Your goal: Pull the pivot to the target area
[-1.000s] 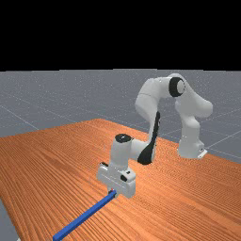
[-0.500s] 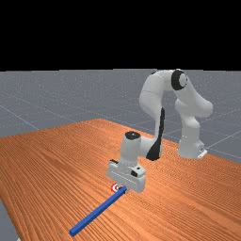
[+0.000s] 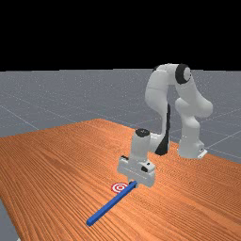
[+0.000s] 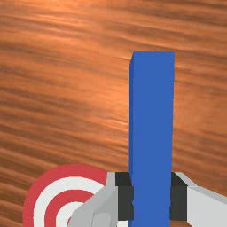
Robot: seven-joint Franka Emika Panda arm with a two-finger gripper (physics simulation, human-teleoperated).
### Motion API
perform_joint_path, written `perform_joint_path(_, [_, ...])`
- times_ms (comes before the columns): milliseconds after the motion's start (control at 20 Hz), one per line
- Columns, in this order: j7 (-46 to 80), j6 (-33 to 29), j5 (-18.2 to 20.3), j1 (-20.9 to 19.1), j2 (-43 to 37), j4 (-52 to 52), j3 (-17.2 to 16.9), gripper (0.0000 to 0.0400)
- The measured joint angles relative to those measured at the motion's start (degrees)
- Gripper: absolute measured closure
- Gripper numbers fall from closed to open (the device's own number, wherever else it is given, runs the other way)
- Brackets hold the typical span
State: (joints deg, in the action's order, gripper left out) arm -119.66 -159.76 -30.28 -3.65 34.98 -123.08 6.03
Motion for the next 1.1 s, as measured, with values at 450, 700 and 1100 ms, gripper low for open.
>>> perform_joint_path(450, [0.3,-8.0,-5.7,0.5,-4.1,-9.3,-3.9,0.0305])
perform_joint_path(700, [3.1,-9.5,-6.4,1.7,-4.3,-10.0,-6.2,0.0306])
perform_joint_path(1100, [-1.4,-9.0,-5.8,-2.1,-4.3,-9.9,-4.7,0.0305])
